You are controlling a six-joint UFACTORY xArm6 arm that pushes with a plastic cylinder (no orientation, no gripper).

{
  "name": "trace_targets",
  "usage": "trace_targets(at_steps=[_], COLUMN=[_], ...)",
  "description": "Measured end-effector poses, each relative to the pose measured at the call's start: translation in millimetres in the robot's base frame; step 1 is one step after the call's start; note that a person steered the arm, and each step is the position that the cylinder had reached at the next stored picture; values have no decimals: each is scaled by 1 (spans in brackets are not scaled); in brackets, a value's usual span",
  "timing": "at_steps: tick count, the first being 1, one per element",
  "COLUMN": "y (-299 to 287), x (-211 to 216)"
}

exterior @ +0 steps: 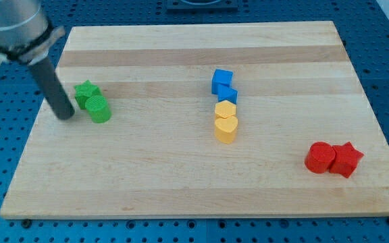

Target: Arrange the green blocks parallel to each other

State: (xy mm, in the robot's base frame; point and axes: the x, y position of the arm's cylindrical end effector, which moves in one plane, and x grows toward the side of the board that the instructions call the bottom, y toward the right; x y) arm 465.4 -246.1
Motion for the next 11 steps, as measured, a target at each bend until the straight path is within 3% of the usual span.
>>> trace_targets(at_steps=[2, 3, 4, 5, 6, 8, 9, 10, 11], y=[-5, -44, -55, 8, 37, 26, 22, 22, 25], x=[22, -45, -145, -151, -126, -44, -27, -27, -55])
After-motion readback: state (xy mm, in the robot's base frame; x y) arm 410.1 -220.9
